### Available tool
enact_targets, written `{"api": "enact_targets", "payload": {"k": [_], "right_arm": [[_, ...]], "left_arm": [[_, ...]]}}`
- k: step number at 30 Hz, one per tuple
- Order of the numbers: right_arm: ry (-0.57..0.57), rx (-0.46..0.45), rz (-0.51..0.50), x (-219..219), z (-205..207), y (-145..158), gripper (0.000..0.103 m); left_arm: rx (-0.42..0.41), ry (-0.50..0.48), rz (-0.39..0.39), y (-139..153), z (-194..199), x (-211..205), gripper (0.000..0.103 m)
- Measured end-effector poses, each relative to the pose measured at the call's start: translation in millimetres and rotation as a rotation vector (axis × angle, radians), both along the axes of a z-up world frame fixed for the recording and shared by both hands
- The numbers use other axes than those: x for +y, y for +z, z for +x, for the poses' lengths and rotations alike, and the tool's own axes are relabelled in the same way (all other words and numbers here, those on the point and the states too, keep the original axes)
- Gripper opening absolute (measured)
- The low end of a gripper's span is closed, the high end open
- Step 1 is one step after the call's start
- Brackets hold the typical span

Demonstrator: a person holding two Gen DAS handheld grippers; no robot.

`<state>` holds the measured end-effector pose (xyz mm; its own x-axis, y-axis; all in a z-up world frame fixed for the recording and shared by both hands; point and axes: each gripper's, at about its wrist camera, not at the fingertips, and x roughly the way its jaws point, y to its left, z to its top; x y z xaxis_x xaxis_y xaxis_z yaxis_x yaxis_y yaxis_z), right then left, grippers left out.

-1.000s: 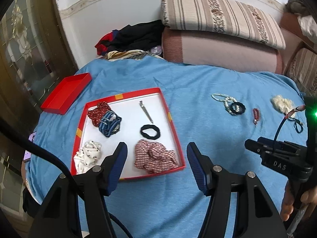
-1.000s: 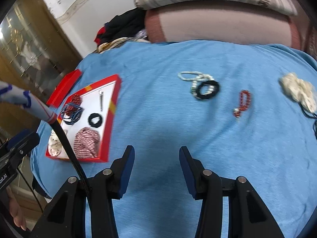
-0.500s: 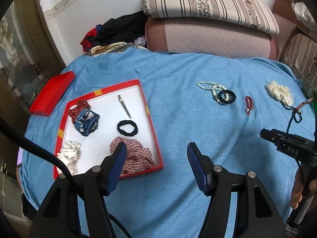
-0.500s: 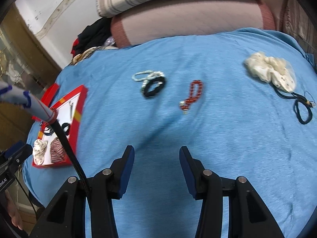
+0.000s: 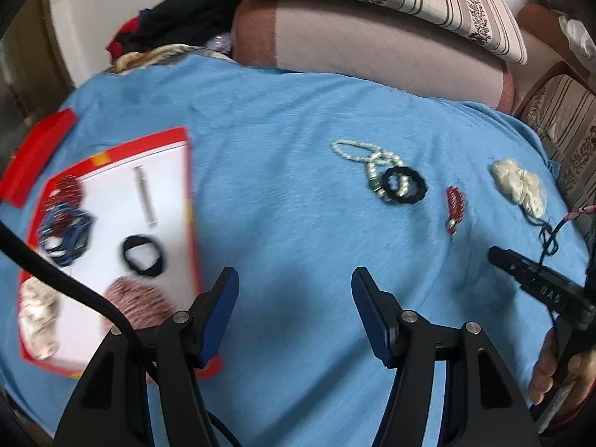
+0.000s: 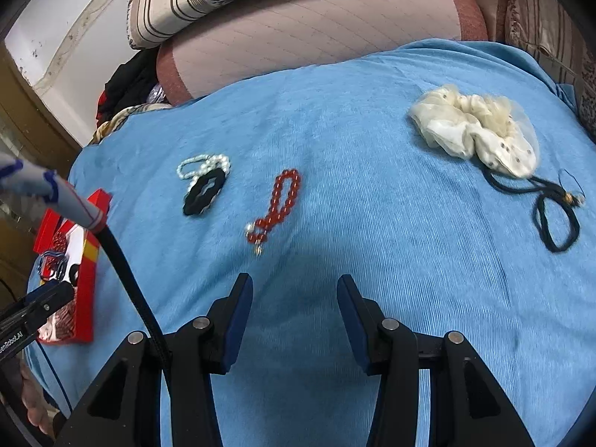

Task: Organize jewelry
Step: 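Grasp the black rubber bracelet with the left tool while the right tool grasps the red bead bracelet, then carry the black bracelet and red bead bracelet over the white tray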

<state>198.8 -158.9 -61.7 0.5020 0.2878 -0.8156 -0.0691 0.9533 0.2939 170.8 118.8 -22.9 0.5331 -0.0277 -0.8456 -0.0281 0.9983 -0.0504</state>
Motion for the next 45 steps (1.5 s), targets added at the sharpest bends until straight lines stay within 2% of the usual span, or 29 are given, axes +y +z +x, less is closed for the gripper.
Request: {"api": "enact_targets", "payload": {"k": [5, 6, 8, 10, 14, 17, 19, 22, 27, 31, 33, 35, 36, 37, 40, 45], "right_arm": [[0.011, -0.013, 0.01, 6.7, 22.5, -1.8, 0.051], [0.014, -0.015, 0.014, 5.8, 26.2, -3.5, 0.051], [0.019, -0.016, 0.012, 6.7, 38.3, -8.5, 0.051], [0.025, -0.01, 0.015, 8.4, 46.6, -13.3, 0.051], [0.048, -0.012, -0.005, 14.7, 62.6, -21.0, 0.047], [0.071, -0.037, -0.06, 23.1, 67.0, -21.9, 0.038], [0.092, -0.045, -0.102, 25.7, 69.3, -22.3, 0.016], [0.101, -0.047, -0.105, 21.8, 69.8, -18.9, 0.008], [0.065, -0.059, -0.1, 0.9, 65.0, -13.9, 0.008], [0.048, -0.038, -0.058, -11.5, 63.2, -16.6, 0.008], [0.042, -0.034, -0.044, -13.7, 62.1, -16.9, 0.009], [0.04, -0.034, -0.037, -14.4, 61.6, -16.8, 0.009], [0.04, -0.034, -0.038, -13.9, 61.4, -16.6, 0.009], [0.04, -0.035, -0.038, -13.5, 61.2, -16.2, 0.009], [0.039, -0.037, -0.033, -12.7, 59.9, -14.2, 0.009], [0.035, -0.05, -0.025, -14.0, 51.7, -4.7, 0.009]], "left_arm": [[0.017, -0.036, -0.054, -13.1, 38.2, -17.0, 0.061], [0.018, -0.049, -0.068, -15.6, 46.1, -21.4, 0.06], [0.02, -0.078, -0.101, -20.2, 59.6, -29.2, 0.05], [0.028, -0.104, -0.134, -24.8, 71.6, -36.3, 0.046], [0.02, -0.137, -0.181, -30.1, 81.3, -44.0, 0.046], [0.021, -0.177, -0.211, -33.6, 82.0, -48.8, 0.046], [0.025, -0.201, -0.218, -35.7, 82.7, -53.2, 0.046], [0.018, -0.244, -0.224, -36.7, 84.2, -64.0, 0.046], [0.003, -0.325, -0.187, -36.8, 91.1, -89.9, 0.046], [0.029, -0.362, -0.171, -45.7, 104.7, -106.6, 0.045], [0.038, -0.36, -0.164, -49.9, 110.0, -110.0, 0.035], [0.048, -0.351, -0.16, -53.9, 113.6, -110.7, 0.016], [0.051, -0.344, -0.165, -54.6, 114.0, -110.1, 0.013], [0.052, -0.334, -0.173, -55.2, 114.0, -108.6, 0.007], [0.058, -0.304, -0.192, -54.5, 110.3, -100.1, 0.006], [0.022, -0.259, -0.208, -37.6, 95.0, -78.6, 0.006]]}}
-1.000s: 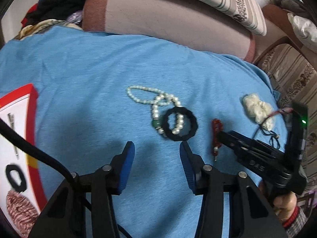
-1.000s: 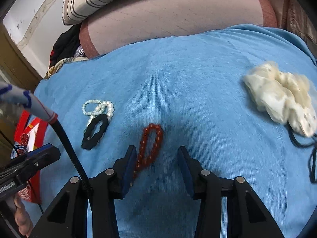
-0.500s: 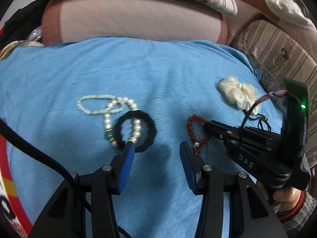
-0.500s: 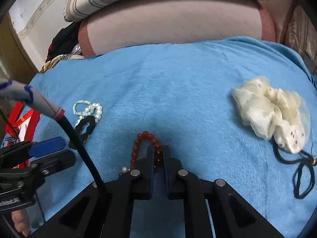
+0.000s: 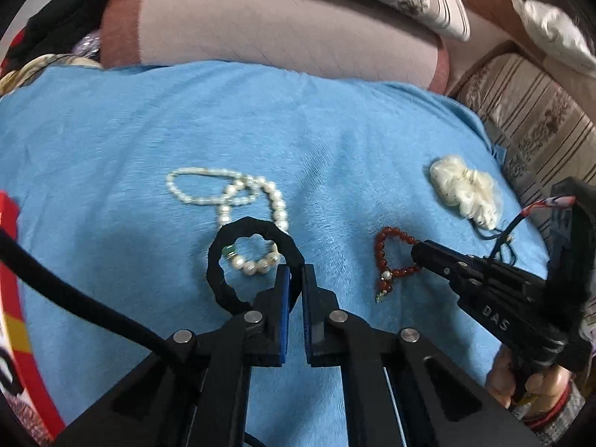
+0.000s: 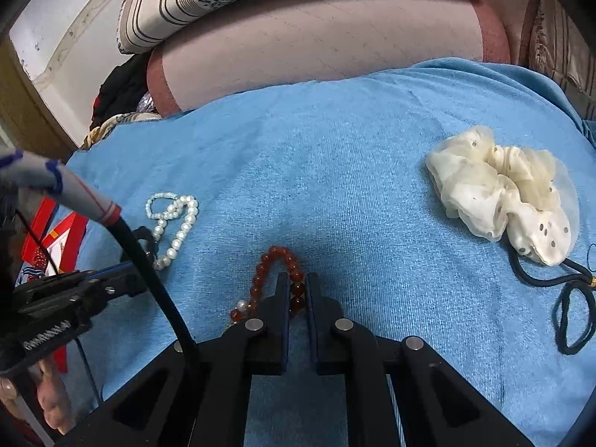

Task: Organize jewelry
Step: 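Carry the black bracelet and red bead bracelet over the white tray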

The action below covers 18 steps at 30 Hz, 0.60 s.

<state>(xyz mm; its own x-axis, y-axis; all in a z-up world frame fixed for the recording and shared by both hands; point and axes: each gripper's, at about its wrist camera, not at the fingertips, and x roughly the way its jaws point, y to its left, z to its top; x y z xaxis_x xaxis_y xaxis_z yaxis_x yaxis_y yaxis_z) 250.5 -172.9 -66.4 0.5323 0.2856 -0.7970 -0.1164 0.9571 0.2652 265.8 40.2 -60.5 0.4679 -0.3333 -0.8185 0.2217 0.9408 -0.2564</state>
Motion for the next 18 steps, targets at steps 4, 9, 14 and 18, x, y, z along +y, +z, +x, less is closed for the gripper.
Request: {"api": "enact_targets", "payload": {"k": [4, 9, 14, 18], "right_arm": [[0.007, -0.014, 0.001, 1.4, -8.2, 8.9, 0.009], [0.029, -0.03, 0.0, 13.5, -20.3, 21.9, 0.009], [0.071, -0.07, -0.001, 30.6, -39.4, 45.9, 0.009], [0.109, -0.105, -0.006, 50.5, -53.0, 67.5, 0.009]], "left_arm": [[-0.027, 0.039, -0.019, 17.6, -21.5, 21.1, 0.006], [-0.037, 0.096, -0.042, 34.8, -48.8, 48.5, 0.006], [-0.071, 0.151, -0.034, 54.7, -81.6, 72.1, 0.006], [-0.096, 0.205, -0.045, 70.6, -109.7, 102.7, 0.006]]}}
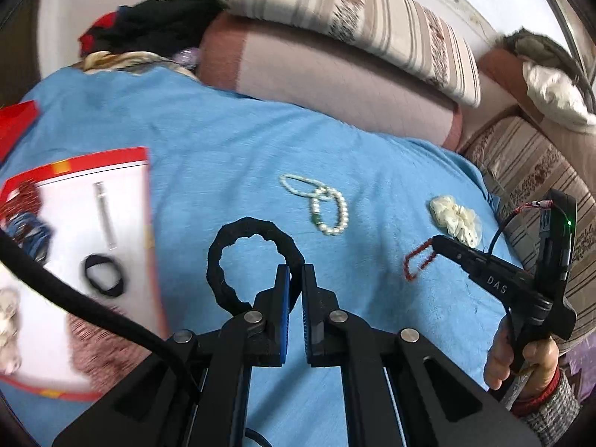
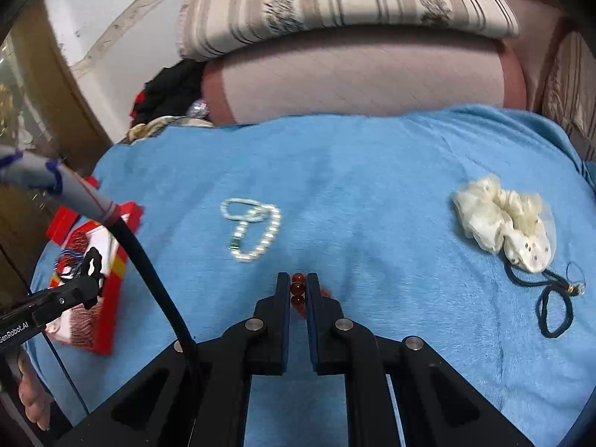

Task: Organize jewelry
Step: 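Carry the black bracelet and red bead bracelet over the white tray, then open both tools to drop the two bracelets into the tray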

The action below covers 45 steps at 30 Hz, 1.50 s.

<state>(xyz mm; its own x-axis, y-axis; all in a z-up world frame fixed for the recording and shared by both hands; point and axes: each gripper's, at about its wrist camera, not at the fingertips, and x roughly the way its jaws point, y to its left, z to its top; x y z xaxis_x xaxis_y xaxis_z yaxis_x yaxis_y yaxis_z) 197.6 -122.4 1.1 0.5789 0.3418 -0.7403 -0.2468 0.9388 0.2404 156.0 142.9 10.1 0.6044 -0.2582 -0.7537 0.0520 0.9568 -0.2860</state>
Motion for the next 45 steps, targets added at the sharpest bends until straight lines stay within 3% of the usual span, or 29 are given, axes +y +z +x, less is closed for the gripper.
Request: {"api": "enact_targets", "payload": {"k": [10, 21, 27, 35, 45], "right_arm": [[0.147, -0.062, -0.014, 81.3, -26.8, 37.8, 0.009], [0.349, -0.076, -0.018, 208.7, -30.8, 49.4, 0.009], [0.419, -0.045, -0.019, 270.1, -12.4, 38.3, 0.009], [0.474, 0.055, -0.027, 330.7, 23.7, -3.0, 0.009], [0.459, 0.13, -0.014, 356.5, 52.6, -33.5, 0.009]], "left_arm": [[-0.025, 0.183, 0.037, 19.7, -60.7, 98.4, 0.006], [0.014, 0.306, 0.054, 0.5, -78.3, 172.6, 0.006], [0.036, 0.319, 0.027, -14.1, -71.7, 188.1, 0.006], [0.078, 0.31, 0.005, -37.9, -58.9, 190.3, 0.006], [0.09, 0.323, -0.002, -47.4, -53.5, 197.0, 0.006]]}}
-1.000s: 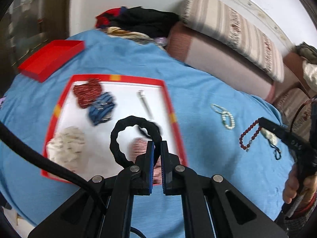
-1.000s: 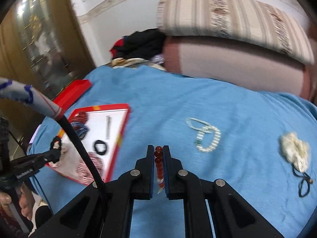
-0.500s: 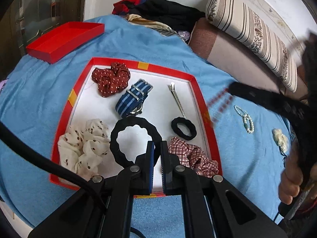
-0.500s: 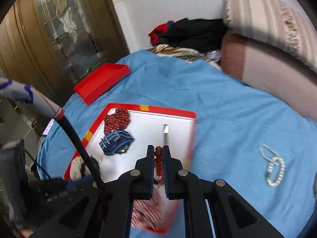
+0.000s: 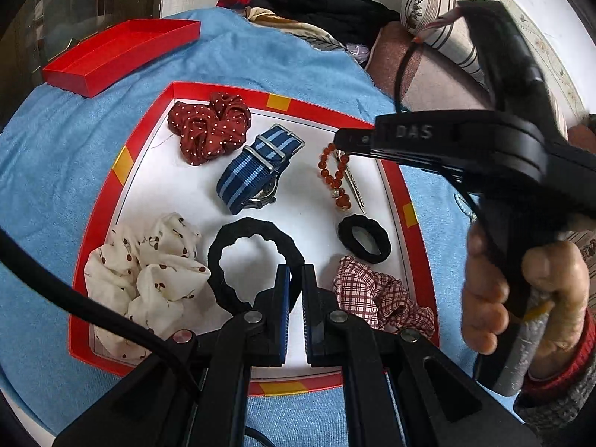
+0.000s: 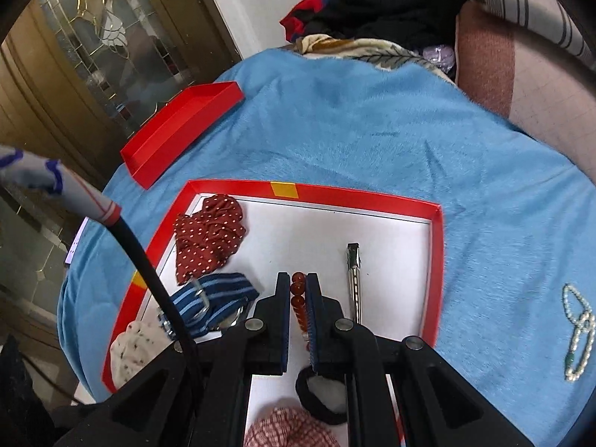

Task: Organize jewelry
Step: 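Open both tools to drop the two bracelets into the tray, then move both open tools from the tray toward the pearl bracelets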

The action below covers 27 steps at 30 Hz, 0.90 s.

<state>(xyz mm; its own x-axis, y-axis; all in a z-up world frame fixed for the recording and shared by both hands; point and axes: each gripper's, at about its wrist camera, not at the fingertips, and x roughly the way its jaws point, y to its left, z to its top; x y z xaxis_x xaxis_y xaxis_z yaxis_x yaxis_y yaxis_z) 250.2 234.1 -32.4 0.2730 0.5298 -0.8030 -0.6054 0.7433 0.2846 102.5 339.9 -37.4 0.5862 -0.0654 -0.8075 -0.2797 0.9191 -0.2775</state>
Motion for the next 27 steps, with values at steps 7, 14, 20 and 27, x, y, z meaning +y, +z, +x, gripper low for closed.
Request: {"api": "enact_targets", "payload": {"k": [7, 14, 20, 27], "right_arm": [[0.006, 0.019, -0.003, -3.3, 5.2, -3.5, 0.014], [-0.015, -0.039, 0.004, -24.0, -3.4, 20.0, 0.04], [-0.032, -0.091, -0.051, -68.7, -32.5, 26.5, 0.04], [-0.075, -0.073, -0.132, -123.0, -69.9, 5.1, 0.04]], "left_arm": [[0.014, 0.023, 0.015, -2.5, -0.6, 0.4, 0.008], [-0.004, 0.06, -0.001, 4.4, -9.3, 1.2, 0.04], [-0.012, 0.077, 0.026, 19.6, -27.5, -1.5, 0.045], [-0.01, 0.111, 0.085, 38.2, -55.5, -16.3, 0.047]]}}
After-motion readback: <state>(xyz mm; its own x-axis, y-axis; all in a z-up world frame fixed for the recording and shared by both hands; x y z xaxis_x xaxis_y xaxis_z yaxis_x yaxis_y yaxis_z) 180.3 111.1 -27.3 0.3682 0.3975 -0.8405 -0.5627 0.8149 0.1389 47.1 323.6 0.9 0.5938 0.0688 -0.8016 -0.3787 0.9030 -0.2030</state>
